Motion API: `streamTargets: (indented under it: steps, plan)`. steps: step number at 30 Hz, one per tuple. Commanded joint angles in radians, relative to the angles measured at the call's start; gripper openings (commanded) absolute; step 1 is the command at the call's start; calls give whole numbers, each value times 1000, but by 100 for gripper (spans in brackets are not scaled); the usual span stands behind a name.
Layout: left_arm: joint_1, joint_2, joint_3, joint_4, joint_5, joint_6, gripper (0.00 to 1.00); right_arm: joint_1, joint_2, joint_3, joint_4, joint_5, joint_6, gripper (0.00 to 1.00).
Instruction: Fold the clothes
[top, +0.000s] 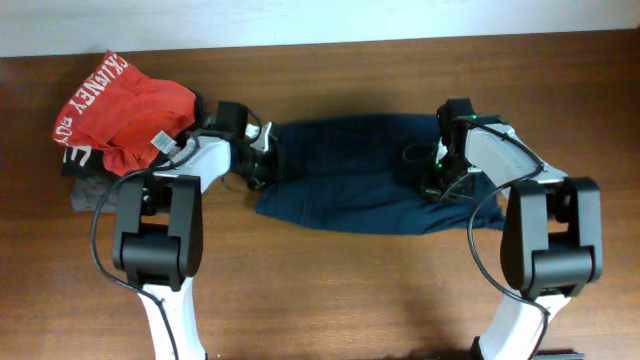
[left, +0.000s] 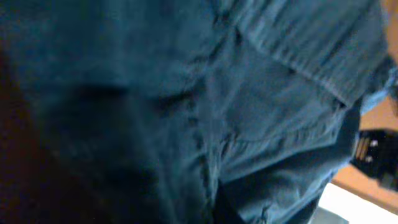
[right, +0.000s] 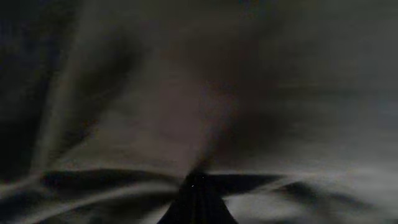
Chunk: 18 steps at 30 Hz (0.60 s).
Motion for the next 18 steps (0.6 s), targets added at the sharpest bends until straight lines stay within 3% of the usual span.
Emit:
streamTargets:
  steps: [1, 9, 14, 18]
  plan:
    - [50, -87, 99, -171, -134, 169, 1, -13, -132, 31, -45, 46, 2, 4]
    - [63, -174, 554, -699, -441, 388, 1, -13, -350, 85, -93, 46, 2, 4]
    - [0, -174, 787, -851, -565, 433, 1, -13, -372, 85, -92, 45, 2, 4]
    - [-95, -170, 819, -875, -666, 433, 1, -13, -372, 84, -92, 45, 2, 4]
